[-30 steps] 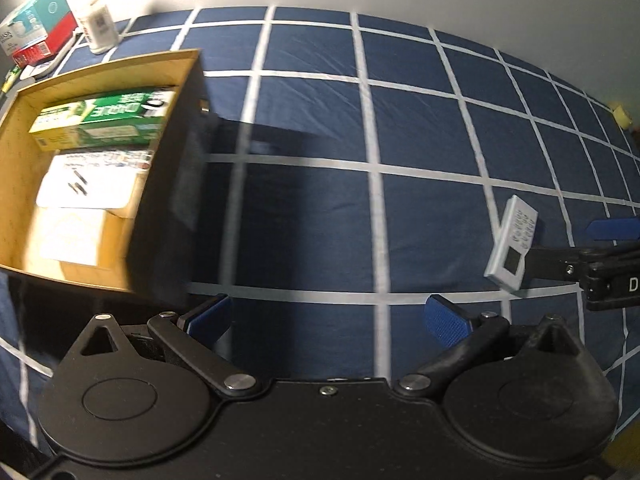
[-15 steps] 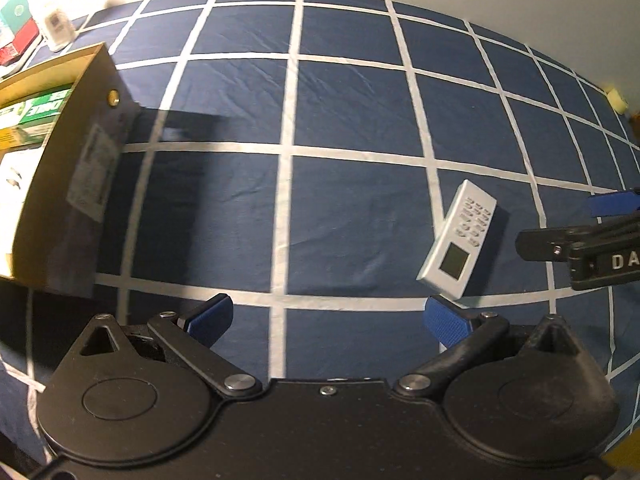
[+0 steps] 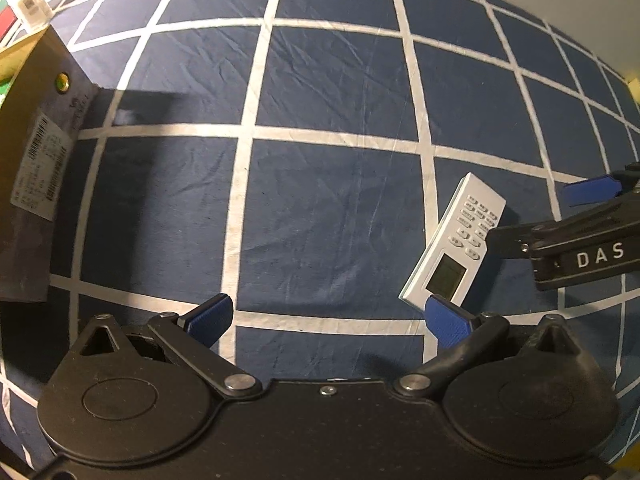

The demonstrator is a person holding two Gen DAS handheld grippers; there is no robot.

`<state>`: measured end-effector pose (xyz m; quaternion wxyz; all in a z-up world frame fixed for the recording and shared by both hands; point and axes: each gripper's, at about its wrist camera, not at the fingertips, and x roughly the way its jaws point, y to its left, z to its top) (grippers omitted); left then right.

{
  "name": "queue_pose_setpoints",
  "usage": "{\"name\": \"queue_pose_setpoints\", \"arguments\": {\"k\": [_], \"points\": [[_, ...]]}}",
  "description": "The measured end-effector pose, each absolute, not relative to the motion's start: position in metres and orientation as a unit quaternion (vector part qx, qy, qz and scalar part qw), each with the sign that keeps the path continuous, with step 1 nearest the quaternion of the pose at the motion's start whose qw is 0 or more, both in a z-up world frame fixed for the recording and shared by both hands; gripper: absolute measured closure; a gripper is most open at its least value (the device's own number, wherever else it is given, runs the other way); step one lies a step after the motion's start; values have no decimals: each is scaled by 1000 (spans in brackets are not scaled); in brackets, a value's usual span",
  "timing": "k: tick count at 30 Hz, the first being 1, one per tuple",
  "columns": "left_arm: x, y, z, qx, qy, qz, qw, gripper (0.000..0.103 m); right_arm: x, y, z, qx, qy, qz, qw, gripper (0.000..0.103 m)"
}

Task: Organize objects
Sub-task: 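Move the open right gripper down onto the white AC remote, then close the right gripper across the white AC remote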

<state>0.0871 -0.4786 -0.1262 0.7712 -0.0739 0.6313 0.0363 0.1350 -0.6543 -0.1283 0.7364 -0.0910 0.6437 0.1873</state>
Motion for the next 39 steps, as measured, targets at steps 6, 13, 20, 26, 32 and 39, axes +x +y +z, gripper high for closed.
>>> {"name": "queue_pose_setpoints", "arguments": {"k": [6,13,20,26,32,39], "points": [[96,-486,-140,-73,644,41,761,0,149,-652,-149,-112,653,220,716,3],[101,-493,-151,-69,655,45,751,0,161,-647,-164,-131,659,252,697,7],[102,-492,-155,-71,661,46,746,0,165,-641,-169,-141,659,273,687,17],[103,-489,-155,-72,660,47,746,0,164,-640,-165,-129,656,296,682,35],[99,-485,-153,-79,657,45,748,0,161,-640,-164,-118,660,281,687,35],[91,-480,-150,-89,652,39,752,0,151,-646,-166,-68,679,224,695,35]]}}
